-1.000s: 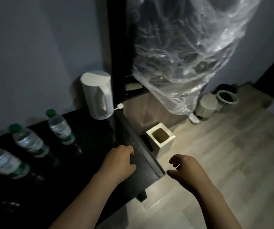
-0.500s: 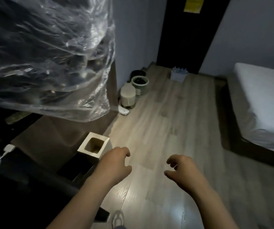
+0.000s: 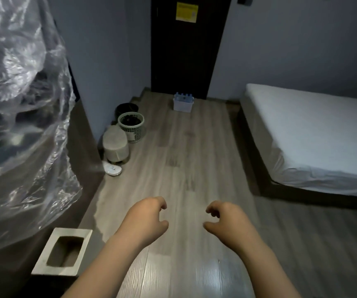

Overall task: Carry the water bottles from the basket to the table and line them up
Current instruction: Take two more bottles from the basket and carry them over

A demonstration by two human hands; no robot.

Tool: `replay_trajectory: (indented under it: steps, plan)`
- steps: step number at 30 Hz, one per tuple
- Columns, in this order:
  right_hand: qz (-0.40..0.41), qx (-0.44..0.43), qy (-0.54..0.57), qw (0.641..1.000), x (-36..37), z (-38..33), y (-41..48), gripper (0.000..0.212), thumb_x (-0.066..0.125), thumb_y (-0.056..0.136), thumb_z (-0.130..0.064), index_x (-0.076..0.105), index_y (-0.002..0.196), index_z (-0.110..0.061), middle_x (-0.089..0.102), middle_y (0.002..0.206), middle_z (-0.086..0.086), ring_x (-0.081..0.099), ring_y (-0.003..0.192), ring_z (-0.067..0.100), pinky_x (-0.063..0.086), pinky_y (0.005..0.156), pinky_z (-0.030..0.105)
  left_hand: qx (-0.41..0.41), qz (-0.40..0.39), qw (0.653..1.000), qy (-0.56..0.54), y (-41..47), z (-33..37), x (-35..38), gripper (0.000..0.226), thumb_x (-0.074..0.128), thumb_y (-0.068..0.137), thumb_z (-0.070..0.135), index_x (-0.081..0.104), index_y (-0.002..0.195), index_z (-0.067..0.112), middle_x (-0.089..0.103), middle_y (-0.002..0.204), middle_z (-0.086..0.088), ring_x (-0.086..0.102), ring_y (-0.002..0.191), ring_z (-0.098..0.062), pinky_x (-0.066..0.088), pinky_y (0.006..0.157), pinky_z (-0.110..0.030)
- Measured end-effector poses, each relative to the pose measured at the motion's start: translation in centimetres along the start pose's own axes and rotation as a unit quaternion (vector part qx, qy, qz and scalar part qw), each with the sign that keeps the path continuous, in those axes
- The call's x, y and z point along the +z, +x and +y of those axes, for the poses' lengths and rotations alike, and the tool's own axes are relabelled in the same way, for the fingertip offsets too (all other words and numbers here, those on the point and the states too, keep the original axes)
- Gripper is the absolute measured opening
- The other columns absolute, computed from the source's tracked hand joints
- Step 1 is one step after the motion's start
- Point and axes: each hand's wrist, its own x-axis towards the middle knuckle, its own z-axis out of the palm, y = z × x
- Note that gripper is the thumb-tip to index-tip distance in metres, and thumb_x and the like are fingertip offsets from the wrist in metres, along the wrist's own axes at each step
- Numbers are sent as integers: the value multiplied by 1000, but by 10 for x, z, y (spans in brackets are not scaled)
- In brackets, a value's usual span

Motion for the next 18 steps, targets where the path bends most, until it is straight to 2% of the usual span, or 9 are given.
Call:
replay_trajectory:
  steps: [3,6,10,13,18]
  plan:
    - [20,-4,11,1000,-12,-9,40,37,67,80,-27,63,116,-20,63,105,-3,60,91,11,50,79,23,16,-2,1000,6,47,-2,-11,39,58,81,29,54,120,25,59,119,8,54,111,-13,42,85,-23]
    - [29,-4,20,999,-24,-10,77,37,66,82,-27,61,118,-21,59,115,-4,57,97,10,46,81,19,20,-15,1000,4,89,1,-18,38,58,81,30,55,119,25,59,119,8,55,111,-13,43,86,-24]
    - [37,13,23,999,-38,-4,134,38,66,83,-28,60,119,-21,58,118,-4,57,100,10,43,80,17,32,-35,999,12,149,4,-22,37,58,81,30,55,117,25,59,119,7,55,111,-12,44,89,-24]
    - [45,14,29,998,-50,2,184,37,67,83,-28,60,118,-21,58,117,-3,58,99,11,45,80,18,32,-28,999,19,204,10,-28,36,58,81,30,55,117,25,59,119,5,54,112,-14,45,91,-27]
    - [57,7,29,998,-90,7,276,38,66,82,-27,60,119,-21,58,116,-2,59,96,13,50,83,26,56,0,998,33,298,36,-48,36,58,82,30,55,117,23,59,118,4,54,112,-14,41,89,-24]
